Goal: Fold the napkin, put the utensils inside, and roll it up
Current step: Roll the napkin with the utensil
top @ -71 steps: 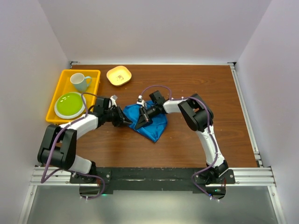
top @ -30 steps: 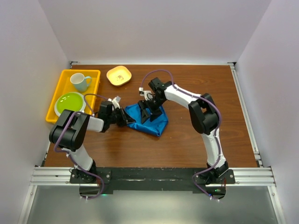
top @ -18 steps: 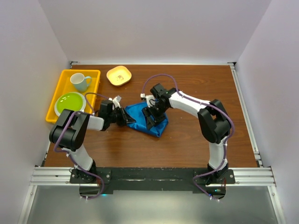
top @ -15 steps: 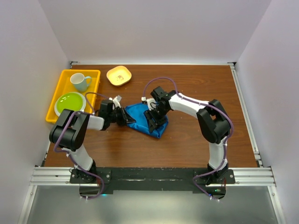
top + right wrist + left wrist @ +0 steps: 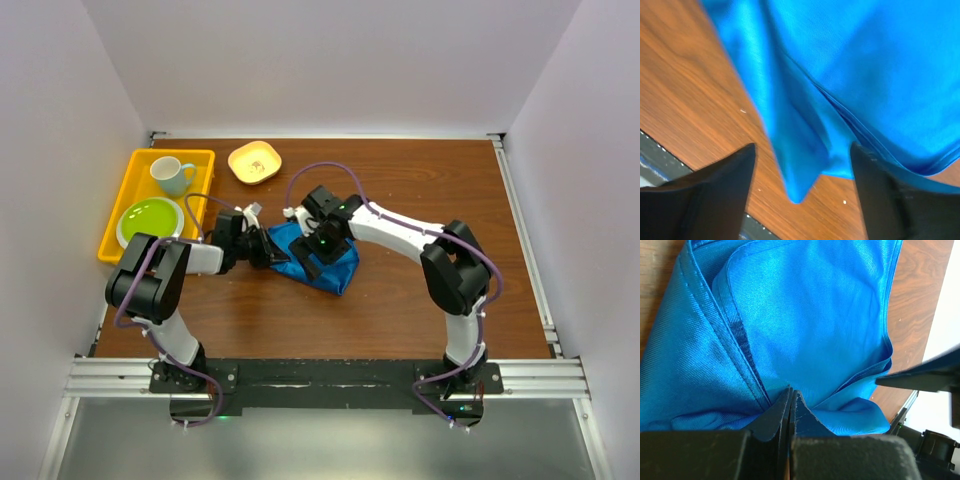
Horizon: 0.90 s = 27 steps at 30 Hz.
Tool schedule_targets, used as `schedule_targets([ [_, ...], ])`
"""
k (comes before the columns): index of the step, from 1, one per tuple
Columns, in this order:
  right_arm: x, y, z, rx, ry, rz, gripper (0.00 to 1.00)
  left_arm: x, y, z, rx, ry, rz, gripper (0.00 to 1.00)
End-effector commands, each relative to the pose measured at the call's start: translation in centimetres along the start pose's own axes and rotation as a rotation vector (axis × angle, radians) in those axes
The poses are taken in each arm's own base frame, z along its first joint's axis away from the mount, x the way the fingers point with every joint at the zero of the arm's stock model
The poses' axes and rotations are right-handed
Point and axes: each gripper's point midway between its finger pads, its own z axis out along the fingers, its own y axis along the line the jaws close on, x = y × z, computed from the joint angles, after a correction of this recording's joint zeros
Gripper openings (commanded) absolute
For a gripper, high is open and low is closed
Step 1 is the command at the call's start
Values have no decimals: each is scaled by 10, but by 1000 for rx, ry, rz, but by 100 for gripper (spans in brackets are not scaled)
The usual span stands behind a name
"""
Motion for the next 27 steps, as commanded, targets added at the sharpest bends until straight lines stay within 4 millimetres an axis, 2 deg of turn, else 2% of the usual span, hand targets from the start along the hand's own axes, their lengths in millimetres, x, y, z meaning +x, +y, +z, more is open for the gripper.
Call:
schedule_targets([
  [1,-53,31,-34,106,-199,-169,86,12,43,-2,-188,24,7,0],
  [3,-65,33,-33,169,-226,-230,89,11,43,-2,-187,23,8,0],
  [4,-66,41,-27,172,-223,-259,89,12,44,-2,-189,27,7,0],
  [9,-78,47,-7,250,-275,-350,90,11,44,-1,-189,32,3,0],
  [15,-72,43,22,309,-258,-411,89,11,44,0,-191,34,2,0],
  [21,-61,42,41,310,-227,-434,82,11,44,1,-192,38,-2,0],
  [24,-57,38,47,319,-219,-430,75,11,44,2,-190,37,-4,0],
  [27,-51,32,55,336,-197,-419,62,9,43,2,-187,38,-2,0],
])
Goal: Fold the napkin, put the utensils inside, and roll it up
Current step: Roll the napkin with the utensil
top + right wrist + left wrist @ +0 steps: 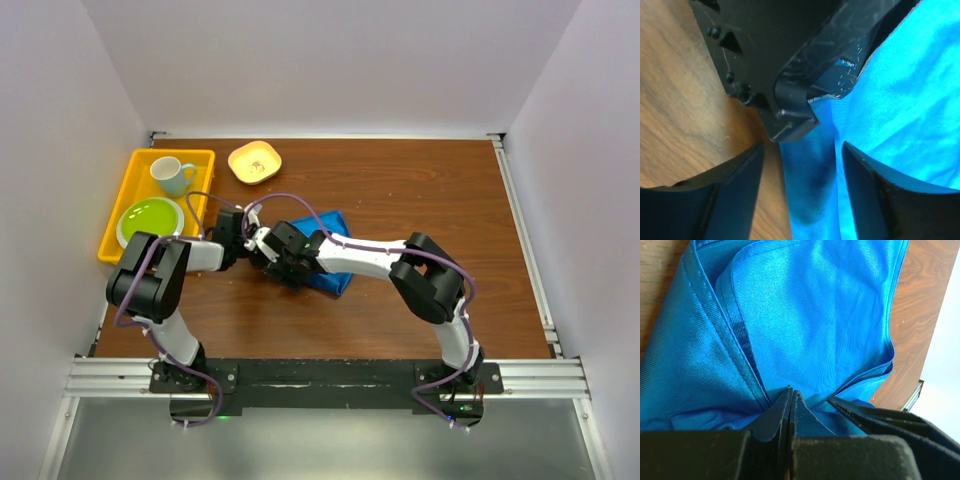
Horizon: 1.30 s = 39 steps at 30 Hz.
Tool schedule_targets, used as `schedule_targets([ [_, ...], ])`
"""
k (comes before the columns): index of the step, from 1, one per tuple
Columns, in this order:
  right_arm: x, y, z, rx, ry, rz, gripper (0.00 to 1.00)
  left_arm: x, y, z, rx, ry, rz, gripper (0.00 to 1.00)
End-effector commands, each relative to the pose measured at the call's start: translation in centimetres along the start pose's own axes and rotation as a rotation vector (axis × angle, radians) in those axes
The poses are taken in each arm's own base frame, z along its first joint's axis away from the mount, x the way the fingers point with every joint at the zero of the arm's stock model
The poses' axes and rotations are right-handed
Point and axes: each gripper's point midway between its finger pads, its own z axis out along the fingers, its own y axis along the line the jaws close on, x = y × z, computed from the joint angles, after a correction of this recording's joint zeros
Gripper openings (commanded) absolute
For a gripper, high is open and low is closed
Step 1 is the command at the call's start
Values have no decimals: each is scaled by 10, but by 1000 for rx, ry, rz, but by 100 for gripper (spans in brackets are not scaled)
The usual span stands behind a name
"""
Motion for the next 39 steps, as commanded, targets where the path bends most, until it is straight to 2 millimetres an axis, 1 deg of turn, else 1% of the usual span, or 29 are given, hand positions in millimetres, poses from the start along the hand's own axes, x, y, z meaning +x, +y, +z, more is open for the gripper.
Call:
schedule_targets([
  [1,3,-4,6,47,-3,-3,52,11,42,3,-162,24,0,0],
  [3,8,-2,11,41,12,3,42,8,37,2,-151,21,5,0],
  [5,12,0,15,30,23,10,27,7,30,-1,-133,24,7,0],
  [6,13,5,17,0,24,12,24,2,25,-2,-125,17,11,0],
  [7,14,8,19,-15,23,23,23,-3,18,-6,-113,10,19,1],
  [8,14,8,19,-24,18,34,20,-7,17,-9,-114,9,14,6],
  [10,17,18,23,-92,25,63,17,-24,3,-18,-90,-25,32,11],
  [11,17,17,24,-111,24,82,13,-30,4,-23,-96,-32,19,17],
  [12,18,17,25,-128,24,99,11,-44,-5,-28,-78,-63,34,20],
  [13,16,25,26,-187,17,133,10,-47,-7,-35,-83,-61,25,22],
  [14,19,20,28,-208,21,165,8,-56,-5,-42,-90,-79,9,27],
  [15,19,20,28,-234,18,186,5,-67,-10,-48,-81,-105,16,30],
  [16,18,29,26,-311,14,201,4,-75,-16,-56,-71,-130,23,32],
  [17,18,25,28,-335,14,227,2,-82,-15,-64,-80,-146,13,36],
  [19,16,38,23,-472,18,304,2,-99,-25,-77,-74,-195,38,38],
  [20,16,32,26,-516,21,354,1,-99,-26,-81,-89,-192,33,39],
  [22,14,35,25,-621,26,438,2,-108,-32,-91,-110,-223,43,40],
  [23,7,35,19,-725,15,487,2,-103,-29,-94,-136,-208,19,40],
  [24,12,38,26,-769,40,524,2,-100,-27,-96,-150,-205,-16,40],
  [26,8,40,22,-871,60,590,2,-89,-21,-102,-195,-191,-75,41],
  [27,15,44,29,-901,94,619,2,-79,-16,-102,-208,-176,-116,41],
  [29,11,45,27,-972,110,673,2,-67,-23,-104,-180,-162,-121,40],
  [30,13,46,30,-987,123,698,3,-56,-20,-101,-174,-142,-135,38],
  [31,15,47,35,-1006,145,742,3,-53,-28,-101,-133,-139,-122,35],
  [33,15,45,36,-1046,151,786,4,-42,-30,-94,-81,-115,-125,28],
  [34,16,44,40,-1059,158,818,4,-44,-38,-91,-28,-121,-102,20],
  [36,16,42,43,-1067,151,836,4,-38,-40,-83,28,-100,-92,15],
  [37,20,41,46,-1059,158,844,4,-45,-44,-79,62,-130,-61,11],
  [39,25,38,49,-1046,158,858,4,-40,-37,-67,82,-109,-69,6],
])
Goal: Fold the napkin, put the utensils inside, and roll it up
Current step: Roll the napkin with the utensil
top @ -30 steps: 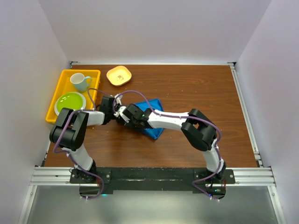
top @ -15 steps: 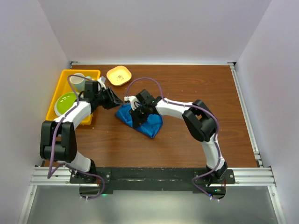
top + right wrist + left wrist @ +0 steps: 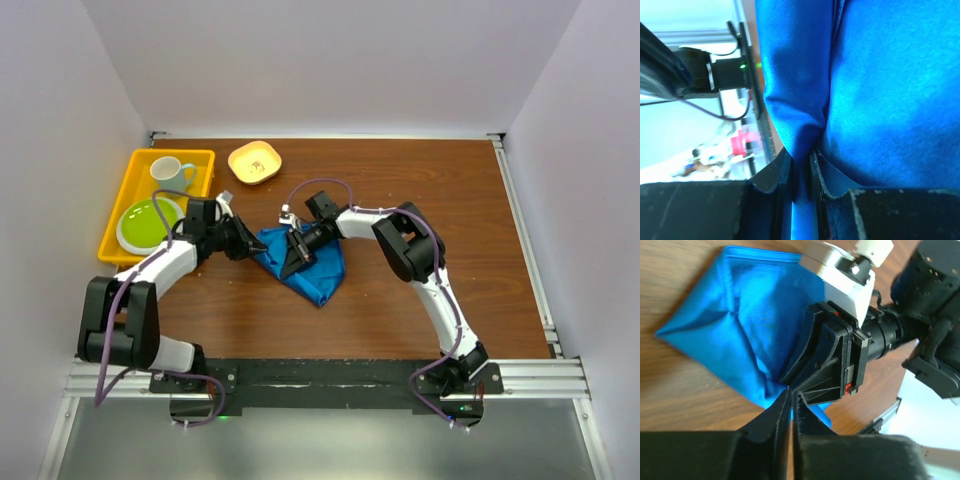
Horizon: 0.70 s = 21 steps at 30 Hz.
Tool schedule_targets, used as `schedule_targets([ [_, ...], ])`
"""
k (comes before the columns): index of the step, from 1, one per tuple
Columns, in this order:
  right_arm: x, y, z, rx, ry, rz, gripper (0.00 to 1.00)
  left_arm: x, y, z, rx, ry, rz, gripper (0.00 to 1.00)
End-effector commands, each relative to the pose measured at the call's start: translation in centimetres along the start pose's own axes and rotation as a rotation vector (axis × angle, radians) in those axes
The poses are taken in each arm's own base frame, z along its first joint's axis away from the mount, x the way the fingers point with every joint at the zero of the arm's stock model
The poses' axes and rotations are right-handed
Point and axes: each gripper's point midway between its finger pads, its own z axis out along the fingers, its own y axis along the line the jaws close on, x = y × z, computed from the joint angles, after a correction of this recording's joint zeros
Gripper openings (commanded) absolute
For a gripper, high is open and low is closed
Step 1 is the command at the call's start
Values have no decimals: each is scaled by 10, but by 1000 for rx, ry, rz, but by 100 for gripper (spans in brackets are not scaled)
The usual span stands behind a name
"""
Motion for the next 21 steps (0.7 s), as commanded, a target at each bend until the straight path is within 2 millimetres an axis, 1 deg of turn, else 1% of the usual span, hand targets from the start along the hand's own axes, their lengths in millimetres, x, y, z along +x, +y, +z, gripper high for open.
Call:
schedule_targets([
  [1,24,-53,5,121,7,168,4,-11,-24,18,184,-36,64,2],
  [3,27,-58,4,133,3,180,4,-4,-14,28,187,-16,44,0],
  [4,28,-61,4,141,1,186,4,-9,-17,31,215,-44,62,0],
  [6,29,-63,3,148,1,186,4,-3,-7,39,215,-39,46,0],
  [7,29,-65,2,161,-4,180,4,-7,-10,42,241,-68,69,0],
  [9,31,-67,1,166,-2,184,4,-1,3,51,229,-62,53,0],
  [10,34,-68,1,169,2,188,4,-6,0,53,253,-88,74,0],
  [12,36,-70,-1,189,5,182,5,-4,10,62,246,-93,66,0],
  [14,36,-72,-2,198,4,186,8,-3,16,67,237,-90,59,0],
  [15,36,-69,-3,200,4,180,8,-1,26,73,201,-86,43,0],
  [16,33,-69,-4,204,0,174,9,1,31,76,185,-83,35,0],
  [17,31,-68,-5,214,-2,169,11,4,36,77,173,-77,26,0],
  [18,30,-68,-8,243,-2,165,13,8,45,81,143,-64,11,0],
  [19,26,-65,-9,246,-7,155,15,13,51,83,124,-53,1,0],
  [21,20,-59,-15,277,-21,137,22,21,64,85,82,-32,-19,0],
])
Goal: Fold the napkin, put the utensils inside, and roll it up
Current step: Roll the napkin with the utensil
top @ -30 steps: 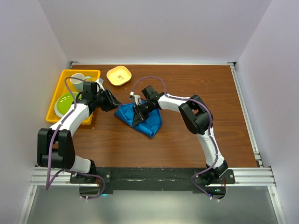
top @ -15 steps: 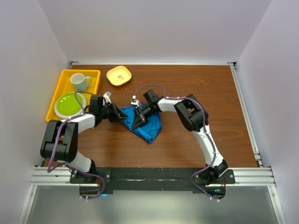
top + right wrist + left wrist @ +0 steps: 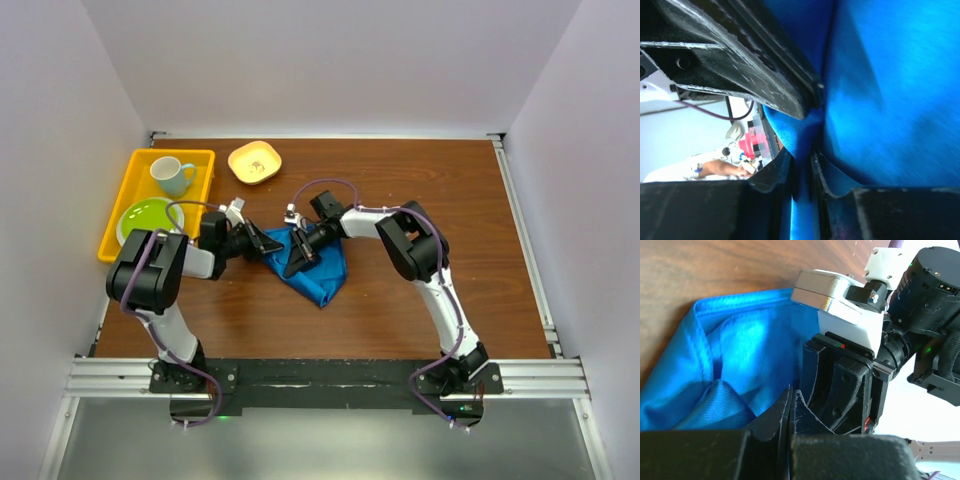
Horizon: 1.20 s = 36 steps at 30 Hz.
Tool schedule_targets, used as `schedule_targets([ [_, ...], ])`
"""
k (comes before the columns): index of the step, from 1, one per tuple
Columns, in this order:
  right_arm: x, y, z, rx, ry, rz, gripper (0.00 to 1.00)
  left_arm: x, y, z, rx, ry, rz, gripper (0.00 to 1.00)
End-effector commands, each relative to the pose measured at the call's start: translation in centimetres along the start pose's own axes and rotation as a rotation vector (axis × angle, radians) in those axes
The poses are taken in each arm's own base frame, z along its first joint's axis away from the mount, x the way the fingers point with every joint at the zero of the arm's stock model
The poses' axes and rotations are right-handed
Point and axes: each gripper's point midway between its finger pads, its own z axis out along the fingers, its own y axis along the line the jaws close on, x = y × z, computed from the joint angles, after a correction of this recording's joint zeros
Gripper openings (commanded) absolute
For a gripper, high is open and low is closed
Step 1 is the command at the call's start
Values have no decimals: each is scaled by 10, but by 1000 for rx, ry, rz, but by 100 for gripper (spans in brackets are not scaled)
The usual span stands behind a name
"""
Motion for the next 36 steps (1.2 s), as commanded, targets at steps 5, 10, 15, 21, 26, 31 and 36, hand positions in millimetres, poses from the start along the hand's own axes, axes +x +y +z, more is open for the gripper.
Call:
schedule_targets([
  [5,3,-39,-20,342,-41,38,39,31,70,0,-215,30,-61,0],
  [10,-4,-21,-40,434,-66,-29,54,33,75,2,-230,52,-59,0],
  [15,-8,0,-66,585,-84,-147,70,32,75,4,-231,65,-58,0],
  [21,-25,23,-77,926,-91,-455,86,30,73,5,-247,93,-56,0],
  [26,-39,38,-66,1200,-147,-681,86,32,75,4,-277,127,-77,0],
  [31,-40,31,-51,1264,-168,-722,84,34,76,5,-289,158,-93,0],
  [36,-35,13,-36,1265,-145,-718,77,37,76,4,-301,181,-112,0],
])
